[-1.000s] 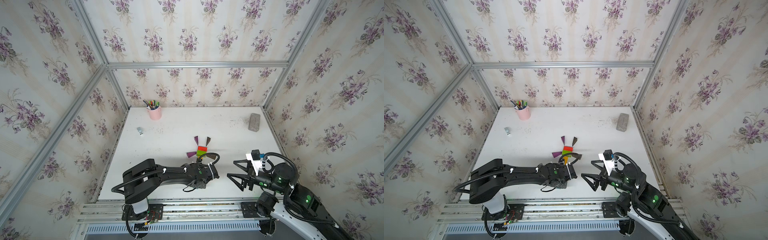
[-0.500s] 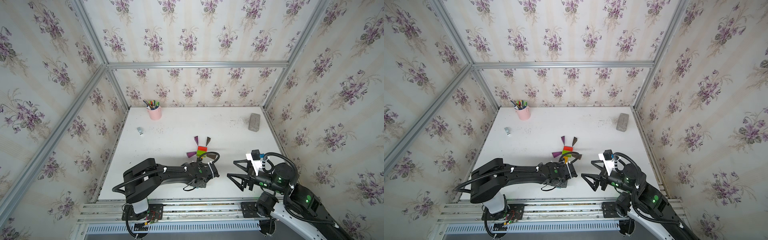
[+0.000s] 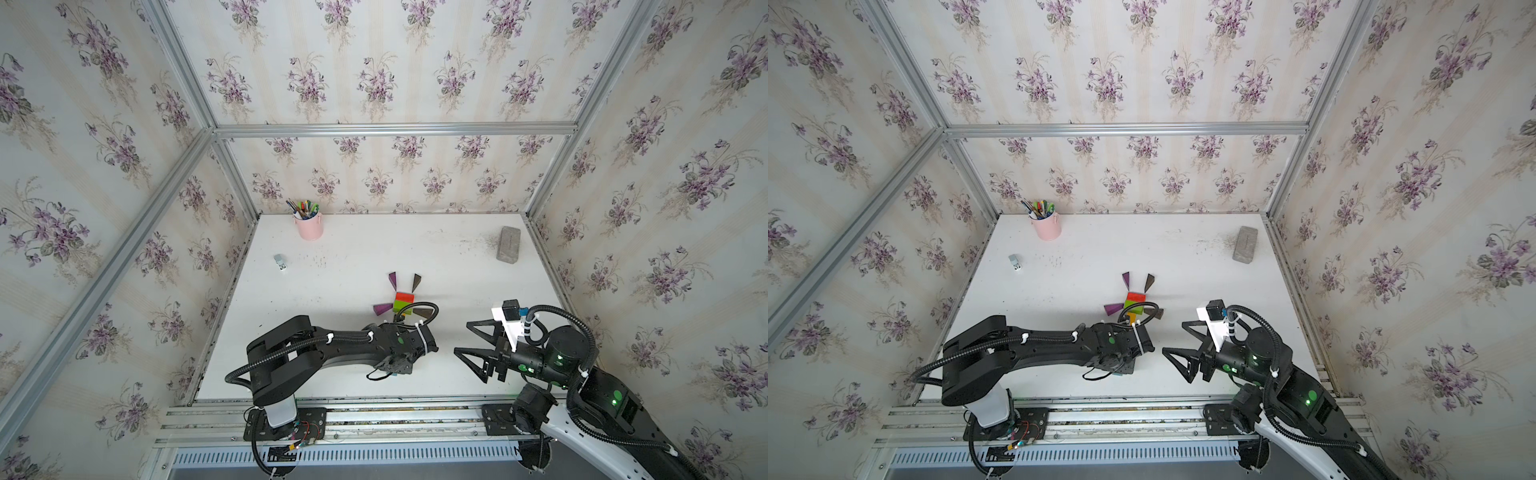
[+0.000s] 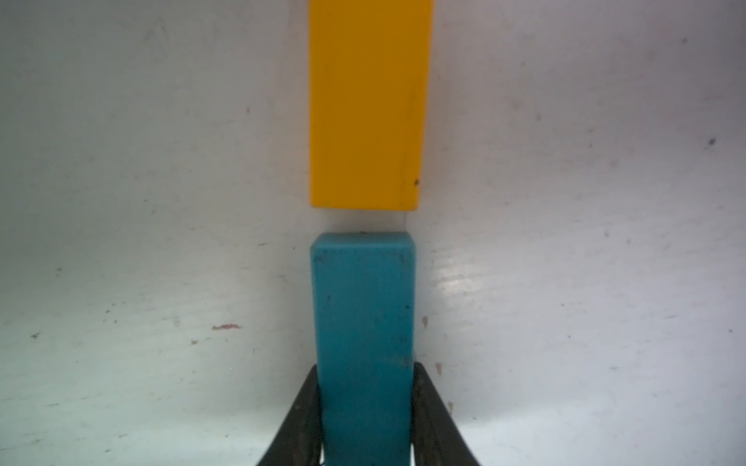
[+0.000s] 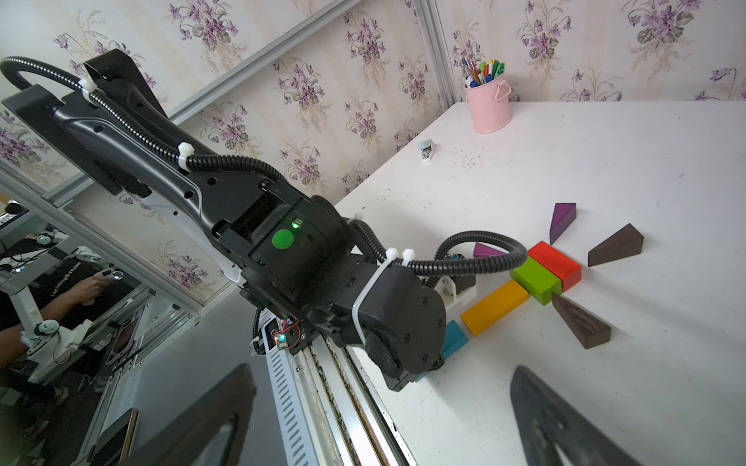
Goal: Assemble a small pinwheel with building blocks
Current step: Assemble the building block at the center of the board.
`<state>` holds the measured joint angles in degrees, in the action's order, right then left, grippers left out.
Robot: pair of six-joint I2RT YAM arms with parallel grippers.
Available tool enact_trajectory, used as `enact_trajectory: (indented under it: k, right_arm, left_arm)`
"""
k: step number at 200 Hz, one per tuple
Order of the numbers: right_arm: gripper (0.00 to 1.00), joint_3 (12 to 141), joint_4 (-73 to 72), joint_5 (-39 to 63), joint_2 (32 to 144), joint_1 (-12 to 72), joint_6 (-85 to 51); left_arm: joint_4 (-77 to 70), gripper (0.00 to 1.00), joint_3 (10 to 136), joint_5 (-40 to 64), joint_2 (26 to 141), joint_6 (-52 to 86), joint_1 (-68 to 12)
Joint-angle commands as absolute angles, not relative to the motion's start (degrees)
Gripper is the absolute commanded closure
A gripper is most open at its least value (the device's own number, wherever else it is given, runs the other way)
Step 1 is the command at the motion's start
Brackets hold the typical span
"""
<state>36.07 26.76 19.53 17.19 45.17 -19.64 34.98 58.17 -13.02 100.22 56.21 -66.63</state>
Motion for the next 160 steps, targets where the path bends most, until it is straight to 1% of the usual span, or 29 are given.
enact_trajectory:
  k: [1,160]
  right_arm:
    - [0.01,36.1,25.0,19.8,17.1,45.2,-19.8]
    - [0.01,36.1,24.9,20.0,16.9,45.2,-19.9]
  left_arm:
    - [34.7,0.73,58.2,-13.2,101.0,55.9,-66.2]
    - [34.7,0.72,58.8,-12.7,101.9,55.0,-65.3]
